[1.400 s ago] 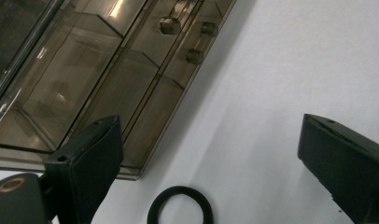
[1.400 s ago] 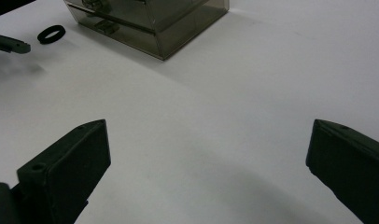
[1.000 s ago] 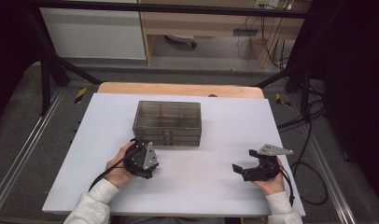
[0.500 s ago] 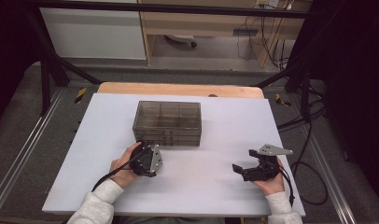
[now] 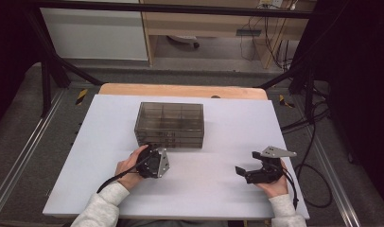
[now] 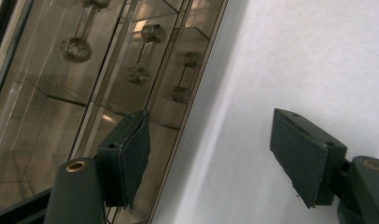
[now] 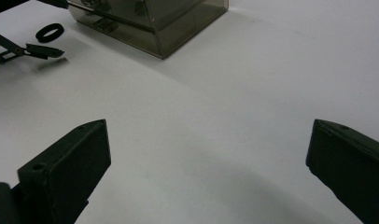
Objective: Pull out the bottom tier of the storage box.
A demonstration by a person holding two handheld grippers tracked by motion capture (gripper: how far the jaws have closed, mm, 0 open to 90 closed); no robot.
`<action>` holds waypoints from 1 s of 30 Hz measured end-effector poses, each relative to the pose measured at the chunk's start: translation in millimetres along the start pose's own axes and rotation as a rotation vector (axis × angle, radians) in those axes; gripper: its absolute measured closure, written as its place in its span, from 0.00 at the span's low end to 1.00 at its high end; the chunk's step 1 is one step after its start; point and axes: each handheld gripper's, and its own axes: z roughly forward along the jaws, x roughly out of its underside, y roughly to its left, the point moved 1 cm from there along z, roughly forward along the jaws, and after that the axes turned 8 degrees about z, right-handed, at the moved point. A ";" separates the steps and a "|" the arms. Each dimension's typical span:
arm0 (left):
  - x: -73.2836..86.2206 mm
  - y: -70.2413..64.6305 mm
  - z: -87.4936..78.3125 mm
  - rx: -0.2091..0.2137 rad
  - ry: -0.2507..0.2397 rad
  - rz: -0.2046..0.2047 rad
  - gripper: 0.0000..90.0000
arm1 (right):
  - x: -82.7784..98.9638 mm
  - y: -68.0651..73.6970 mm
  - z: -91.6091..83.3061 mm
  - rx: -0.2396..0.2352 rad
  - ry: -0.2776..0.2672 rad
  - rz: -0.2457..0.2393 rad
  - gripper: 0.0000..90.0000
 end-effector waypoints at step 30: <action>-7.8 -10.4 16.5 -0.134 0.035 0.173 0.58 | -0.2 0.2 -0.1 0.003 -0.002 0.001 0.01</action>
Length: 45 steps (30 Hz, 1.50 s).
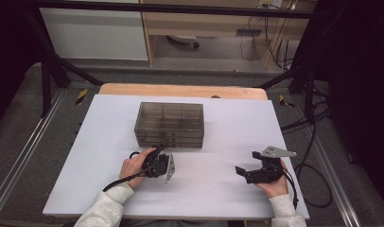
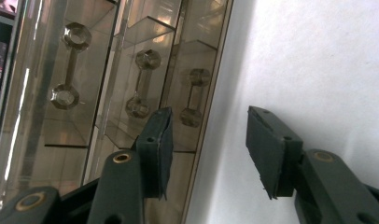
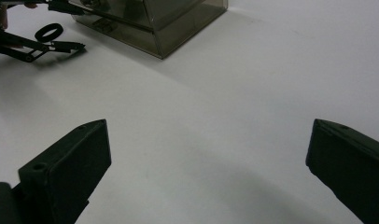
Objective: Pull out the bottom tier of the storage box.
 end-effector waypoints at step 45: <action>2.9 -19.3 19.1 -0.188 0.044 0.141 0.82 | -0.3 -0.4 -0.2 0.000 0.000 0.002 0.01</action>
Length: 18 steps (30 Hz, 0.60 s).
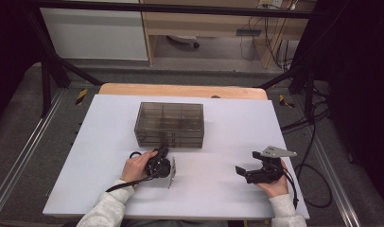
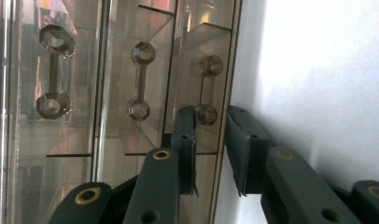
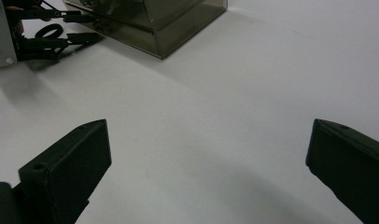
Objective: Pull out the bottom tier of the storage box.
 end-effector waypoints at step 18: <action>-2.7 -7.2 1.3 -0.080 0.001 0.064 0.87 | -0.2 0.2 -0.1 0.000 -0.001 -0.001 0.01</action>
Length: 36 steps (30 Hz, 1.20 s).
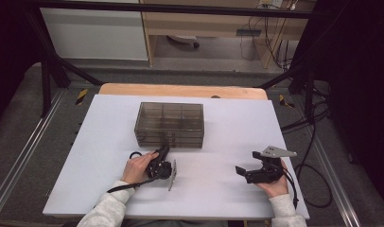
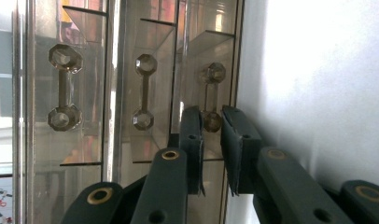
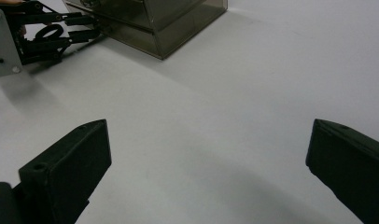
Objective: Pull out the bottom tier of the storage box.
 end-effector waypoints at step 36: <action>-2.8 -7.7 0.4 -0.061 0.019 0.083 0.89 | -0.1 -0.5 -0.6 0.000 0.001 0.006 0.01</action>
